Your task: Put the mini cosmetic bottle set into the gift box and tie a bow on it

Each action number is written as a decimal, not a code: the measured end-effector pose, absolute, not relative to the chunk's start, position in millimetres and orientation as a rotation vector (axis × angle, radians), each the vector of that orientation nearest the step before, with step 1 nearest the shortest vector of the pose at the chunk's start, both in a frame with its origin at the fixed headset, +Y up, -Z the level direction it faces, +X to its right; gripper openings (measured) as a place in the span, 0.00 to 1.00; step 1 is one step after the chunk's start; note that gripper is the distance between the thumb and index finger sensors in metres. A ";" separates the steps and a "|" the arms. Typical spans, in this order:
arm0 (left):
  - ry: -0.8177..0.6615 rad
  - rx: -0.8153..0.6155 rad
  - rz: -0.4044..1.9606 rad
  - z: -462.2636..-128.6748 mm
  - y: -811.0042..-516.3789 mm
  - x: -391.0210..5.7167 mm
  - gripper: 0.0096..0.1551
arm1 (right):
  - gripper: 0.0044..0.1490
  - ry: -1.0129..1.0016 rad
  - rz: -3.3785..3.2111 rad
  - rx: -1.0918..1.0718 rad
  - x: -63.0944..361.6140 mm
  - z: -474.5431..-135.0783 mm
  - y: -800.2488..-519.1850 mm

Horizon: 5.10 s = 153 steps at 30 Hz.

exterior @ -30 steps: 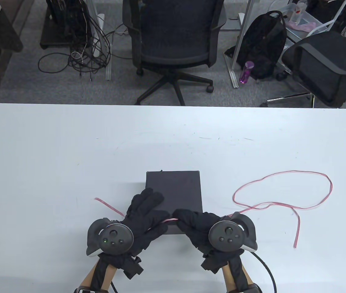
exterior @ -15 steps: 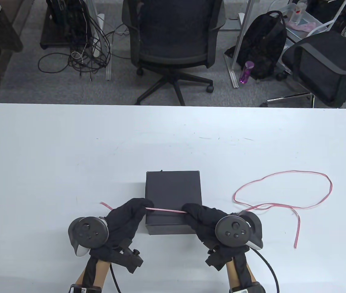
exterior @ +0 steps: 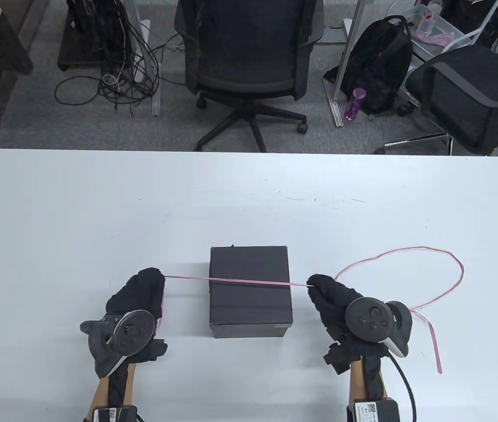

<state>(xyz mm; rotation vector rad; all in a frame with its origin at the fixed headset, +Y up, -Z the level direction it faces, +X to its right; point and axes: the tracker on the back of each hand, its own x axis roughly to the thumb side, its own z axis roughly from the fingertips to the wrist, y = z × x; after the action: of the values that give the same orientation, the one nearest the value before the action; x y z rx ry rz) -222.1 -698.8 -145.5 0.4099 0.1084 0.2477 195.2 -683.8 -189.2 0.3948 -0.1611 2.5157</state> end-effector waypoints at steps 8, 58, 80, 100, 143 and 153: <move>0.327 0.245 0.075 -155.2 -730.1 -248.6 0.21 | 0.26 -0.103 2.562 0.265 215.4 -196.7 -702.9; -0.570 0.128 0.644 -128.7 -669.1 -129.8 0.47 | 0.25 0.018 2.310 0.976 109.3 -150.5 -648.0; -0.497 -0.040 1.301 -145.7 -680.5 -165.3 0.22 | 0.26 0.012 2.321 0.789 128.7 -165.8 -659.6; 0.076 0.224 0.912 -153.7 -690.9 -242.3 0.22 | 0.26 -0.089 2.554 0.377 190.6 -188.1 -680.8; -0.229 -0.266 0.896 -183.2 -771.6 -193.3 0.59 | 0.27 0.010 2.645 0.246 175.6 -201.7 -732.4; -0.114 -0.313 0.839 -184.3 -782.2 -179.3 0.24 | 0.27 0.024 2.591 0.203 164.3 -204.1 -744.0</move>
<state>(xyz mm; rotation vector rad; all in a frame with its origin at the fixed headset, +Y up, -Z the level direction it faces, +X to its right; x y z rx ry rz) -179.3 -782.2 -184.3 -0.3132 -0.1138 0.8389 164.3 -744.0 -204.1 0.2035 0.0245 2.5911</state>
